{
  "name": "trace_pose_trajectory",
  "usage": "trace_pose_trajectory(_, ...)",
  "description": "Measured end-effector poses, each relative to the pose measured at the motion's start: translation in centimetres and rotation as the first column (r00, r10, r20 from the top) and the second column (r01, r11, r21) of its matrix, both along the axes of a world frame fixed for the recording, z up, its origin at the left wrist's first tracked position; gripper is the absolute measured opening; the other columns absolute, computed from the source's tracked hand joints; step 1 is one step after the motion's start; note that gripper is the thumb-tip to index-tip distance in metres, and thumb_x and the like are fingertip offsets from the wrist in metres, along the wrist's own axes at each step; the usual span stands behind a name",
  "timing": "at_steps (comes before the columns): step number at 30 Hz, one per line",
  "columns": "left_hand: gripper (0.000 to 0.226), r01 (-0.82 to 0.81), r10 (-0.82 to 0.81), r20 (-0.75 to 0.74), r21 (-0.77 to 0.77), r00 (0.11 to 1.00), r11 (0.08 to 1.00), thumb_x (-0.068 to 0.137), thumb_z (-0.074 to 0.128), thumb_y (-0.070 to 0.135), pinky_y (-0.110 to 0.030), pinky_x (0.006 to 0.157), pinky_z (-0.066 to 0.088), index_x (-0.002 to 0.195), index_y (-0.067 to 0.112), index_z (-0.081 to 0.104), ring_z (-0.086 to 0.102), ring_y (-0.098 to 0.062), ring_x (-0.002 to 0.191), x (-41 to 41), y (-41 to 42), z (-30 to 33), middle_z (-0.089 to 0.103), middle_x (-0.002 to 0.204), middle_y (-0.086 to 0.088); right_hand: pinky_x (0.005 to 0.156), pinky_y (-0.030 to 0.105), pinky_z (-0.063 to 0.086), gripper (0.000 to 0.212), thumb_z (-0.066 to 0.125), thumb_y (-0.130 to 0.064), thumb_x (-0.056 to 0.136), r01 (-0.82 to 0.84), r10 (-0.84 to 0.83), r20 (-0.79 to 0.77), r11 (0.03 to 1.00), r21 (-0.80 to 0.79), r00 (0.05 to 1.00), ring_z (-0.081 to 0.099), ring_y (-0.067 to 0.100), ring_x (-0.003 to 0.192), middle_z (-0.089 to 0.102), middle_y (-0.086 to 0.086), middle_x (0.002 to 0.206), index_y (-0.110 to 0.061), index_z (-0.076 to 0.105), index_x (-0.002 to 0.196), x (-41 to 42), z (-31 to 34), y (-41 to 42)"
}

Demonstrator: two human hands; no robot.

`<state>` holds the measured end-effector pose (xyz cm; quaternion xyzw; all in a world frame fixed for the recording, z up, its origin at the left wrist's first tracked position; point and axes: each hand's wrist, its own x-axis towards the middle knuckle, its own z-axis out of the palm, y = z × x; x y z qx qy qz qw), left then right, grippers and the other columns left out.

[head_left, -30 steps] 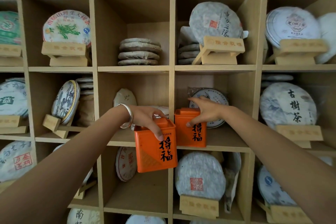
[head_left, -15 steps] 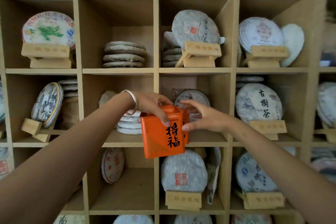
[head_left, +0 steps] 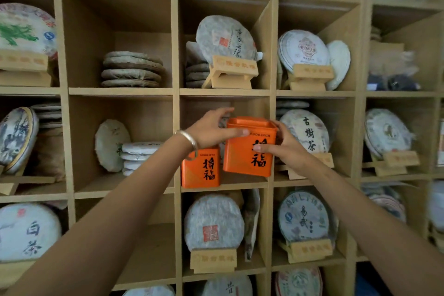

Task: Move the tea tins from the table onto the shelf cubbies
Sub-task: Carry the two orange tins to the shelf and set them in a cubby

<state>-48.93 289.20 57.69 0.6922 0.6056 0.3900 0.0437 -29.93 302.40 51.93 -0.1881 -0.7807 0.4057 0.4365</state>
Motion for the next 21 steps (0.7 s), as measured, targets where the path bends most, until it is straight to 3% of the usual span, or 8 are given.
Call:
trace_pose_trajectory(3, 0.082, -0.017, 0.014, 0.121, 0.023, 0.993, 1.0, 0.077, 0.075, 0.037, -0.029, 0.091, 0.048, 0.144, 0.017, 0.032, 0.055, -0.015, 0.115, -0.6, 0.9, -4.2, 0.051, 0.134, -0.001, 0.08, 0.03, 0.055, 0.12, 0.088, -0.044, 0.047, 0.074, -0.075, -0.032, 0.997, -0.025, 0.997, 0.056, 0.008, 0.107, 0.051, -0.007, 0.124, -0.029, 0.024, 0.147, 0.5, -0.1, 1.1)
trace_pose_trajectory(6, 0.074, -0.035, 0.023, 0.206, 0.057, 0.978, 0.998, 0.077, 0.077, 0.03, -0.013, 0.072, 0.049, 0.139, 0.016, 0.036, 0.058, -0.002, 0.096, 0.0, 1.6, -8.3, 0.056, 0.117, 0.007, 0.07, 0.019, 0.052, 0.11, 0.089, -0.03, 0.06, 0.103, -0.103, 0.008, 0.995, -0.011, 0.995, 0.056, 0.002, 0.1, 0.052, -0.008, 0.123, -0.026, 0.022, 0.147, -0.2, -0.6, 1.4)
trace_pose_trajectory(11, 0.06, -0.145, 0.089, 0.257, 0.209, 0.962, 0.967, 0.076, 0.077, 0.031, -0.034, 0.083, 0.054, 0.126, 0.022, 0.045, 0.062, -0.016, 0.099, 1.2, 3.4, -12.1, 0.061, 0.111, 0.005, 0.094, 0.038, 0.05, 0.102, 0.087, -0.034, 0.061, 0.161, -0.166, 0.093, 0.986, 0.052, 0.982, 0.057, 0.014, 0.11, 0.053, -0.001, 0.132, -0.021, 0.029, 0.144, -1.3, -1.9, 2.2)
trace_pose_trajectory(14, 0.063, -0.203, 0.144, 0.228, 0.261, 0.963, 0.944, 0.074, 0.077, 0.035, -0.035, 0.082, 0.055, 0.126, 0.022, 0.045, 0.062, -0.015, 0.098, 0.9, 4.1, -12.9, 0.06, 0.112, 0.006, 0.096, 0.044, 0.051, 0.091, 0.086, -0.033, 0.062, 0.145, -0.155, 0.121, 0.986, 0.087, 0.98, 0.061, 0.015, 0.108, 0.06, -0.004, 0.121, -0.027, 0.037, 0.138, -1.9, -2.2, 2.5)
trace_pose_trajectory(16, 0.062, -0.204, 0.142, 0.228, 0.278, 0.963, 0.939, 0.073, 0.078, 0.034, -0.036, 0.082, 0.055, 0.124, 0.023, 0.044, 0.062, -0.013, 0.097, 0.7, 4.5, -13.2, 0.059, 0.108, 0.01, 0.089, 0.035, 0.054, 0.079, 0.085, -0.029, 0.066, 0.119, -0.133, 0.128, 0.987, 0.111, 0.983, 0.064, 0.009, 0.101, 0.065, -0.008, 0.112, -0.033, 0.043, 0.133, -2.1, -2.3, 2.7)
trace_pose_trajectory(17, 0.062, -0.204, 0.14, 0.23, 0.283, 0.963, 0.937, 0.073, 0.078, 0.034, -0.036, 0.083, 0.055, 0.124, 0.024, 0.044, 0.061, -0.013, 0.097, 0.7, 4.6, -13.4, 0.058, 0.107, 0.011, 0.081, 0.024, 0.055, 0.073, 0.084, -0.029, 0.067, 0.116, -0.132, 0.135, 0.985, 0.125, 0.982, 0.065, 0.003, 0.097, 0.066, -0.013, 0.106, -0.037, 0.046, 0.128, -2.1, -2.4, 2.7)
trace_pose_trajectory(19, 0.061, -0.208, 0.144, 0.234, 0.282, 0.962, 0.936, 0.074, 0.078, 0.033, -0.037, 0.084, 0.055, 0.125, 0.023, 0.044, 0.062, -0.013, 0.098, 0.7, 5.0, -13.9, 0.06, 0.109, 0.009, 0.061, 0.004, 0.046, 0.065, 0.084, -0.03, 0.067, 0.132, -0.155, 0.135, 0.977, 0.167, 0.979, 0.063, -0.012, 0.083, 0.066, -0.021, 0.093, -0.046, 0.048, 0.118, -2.1, -2.6, 2.7)
trace_pose_trajectory(21, 0.061, -0.216, 0.153, 0.236, 0.27, 0.96, 0.938, 0.075, 0.077, 0.032, -0.04, 0.085, 0.055, 0.125, 0.021, 0.045, 0.062, -0.016, 0.099, 0.5, 5.2, -14.3, 0.061, 0.113, 0.002, 0.056, -0.004, 0.038, 0.062, 0.084, -0.031, 0.066, 0.166, -0.196, 0.132, 0.963, 0.211, 0.972, 0.057, -0.023, 0.074, 0.065, -0.027, 0.083, -0.05, 0.048, 0.113, -2.2, -3.1, 2.7)
